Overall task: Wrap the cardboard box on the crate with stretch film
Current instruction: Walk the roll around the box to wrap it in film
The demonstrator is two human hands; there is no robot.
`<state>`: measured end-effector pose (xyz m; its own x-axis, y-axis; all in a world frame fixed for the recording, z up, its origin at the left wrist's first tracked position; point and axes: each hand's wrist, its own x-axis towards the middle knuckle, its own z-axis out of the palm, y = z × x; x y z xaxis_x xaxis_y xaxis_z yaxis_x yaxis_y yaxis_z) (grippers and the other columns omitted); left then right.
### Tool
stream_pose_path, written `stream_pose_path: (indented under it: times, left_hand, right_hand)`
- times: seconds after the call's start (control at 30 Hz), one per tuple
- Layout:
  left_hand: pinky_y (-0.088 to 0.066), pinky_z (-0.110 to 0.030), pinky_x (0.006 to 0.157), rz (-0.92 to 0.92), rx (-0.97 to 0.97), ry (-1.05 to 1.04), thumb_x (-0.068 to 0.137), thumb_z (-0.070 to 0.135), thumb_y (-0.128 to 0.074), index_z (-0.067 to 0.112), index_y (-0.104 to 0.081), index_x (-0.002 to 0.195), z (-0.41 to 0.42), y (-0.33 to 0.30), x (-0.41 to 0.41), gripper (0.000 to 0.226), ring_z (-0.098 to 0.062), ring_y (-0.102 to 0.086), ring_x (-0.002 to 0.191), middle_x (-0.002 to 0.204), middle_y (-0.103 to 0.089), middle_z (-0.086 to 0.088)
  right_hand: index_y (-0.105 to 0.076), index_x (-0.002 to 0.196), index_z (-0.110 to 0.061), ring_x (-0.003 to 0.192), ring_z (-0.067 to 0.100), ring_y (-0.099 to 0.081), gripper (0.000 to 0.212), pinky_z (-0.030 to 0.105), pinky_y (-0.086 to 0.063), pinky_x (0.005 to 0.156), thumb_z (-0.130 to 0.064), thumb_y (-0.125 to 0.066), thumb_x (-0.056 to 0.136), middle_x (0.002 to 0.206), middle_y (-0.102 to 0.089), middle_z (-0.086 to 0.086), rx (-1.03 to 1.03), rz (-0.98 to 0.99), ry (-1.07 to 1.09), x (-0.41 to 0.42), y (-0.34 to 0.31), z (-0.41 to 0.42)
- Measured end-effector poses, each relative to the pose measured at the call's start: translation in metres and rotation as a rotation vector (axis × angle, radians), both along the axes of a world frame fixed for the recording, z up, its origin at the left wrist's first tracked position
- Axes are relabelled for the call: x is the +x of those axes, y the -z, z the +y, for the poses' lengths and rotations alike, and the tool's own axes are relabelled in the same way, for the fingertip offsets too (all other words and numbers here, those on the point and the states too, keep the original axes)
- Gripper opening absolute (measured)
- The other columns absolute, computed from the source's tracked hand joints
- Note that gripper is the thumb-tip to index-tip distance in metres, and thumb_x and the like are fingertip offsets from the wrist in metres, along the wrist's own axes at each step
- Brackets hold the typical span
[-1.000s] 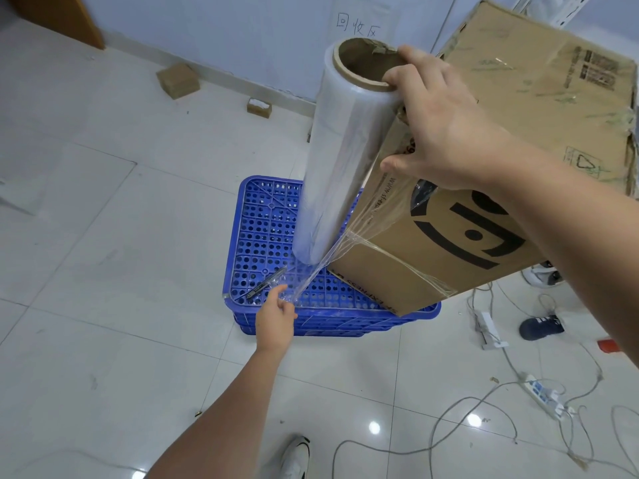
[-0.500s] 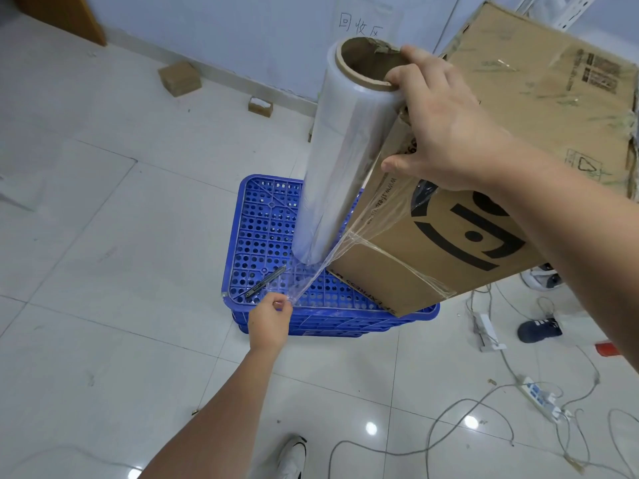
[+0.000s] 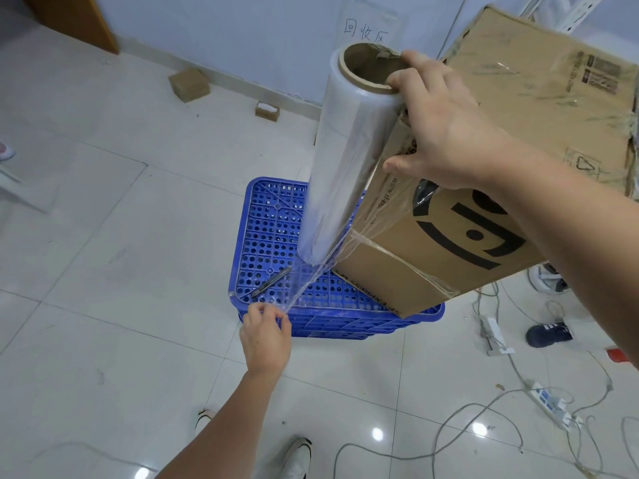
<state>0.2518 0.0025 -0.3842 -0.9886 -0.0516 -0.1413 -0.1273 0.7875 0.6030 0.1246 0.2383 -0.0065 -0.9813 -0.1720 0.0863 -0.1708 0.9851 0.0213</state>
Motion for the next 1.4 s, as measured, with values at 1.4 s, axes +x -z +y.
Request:
stream_pose_path:
  times: [1.4]
  left_hand:
    - [-0.035,-0.041,0.096,0.849,0.077,0.421,0.078,0.044,-0.076,0.011,-0.056,0.126,0.056,-0.296,-0.120,0.062,-0.029,-0.047,0.122,0.134,-0.050,-0.011]
  right_hand:
    - [-0.007,0.156,-0.032,0.150,0.032,0.009,0.111,0.046,-0.003,0.122,-0.029,-0.084,0.075,0.165,0.012,0.006,-0.043,-0.262,0.016,0.001,-0.026,0.014]
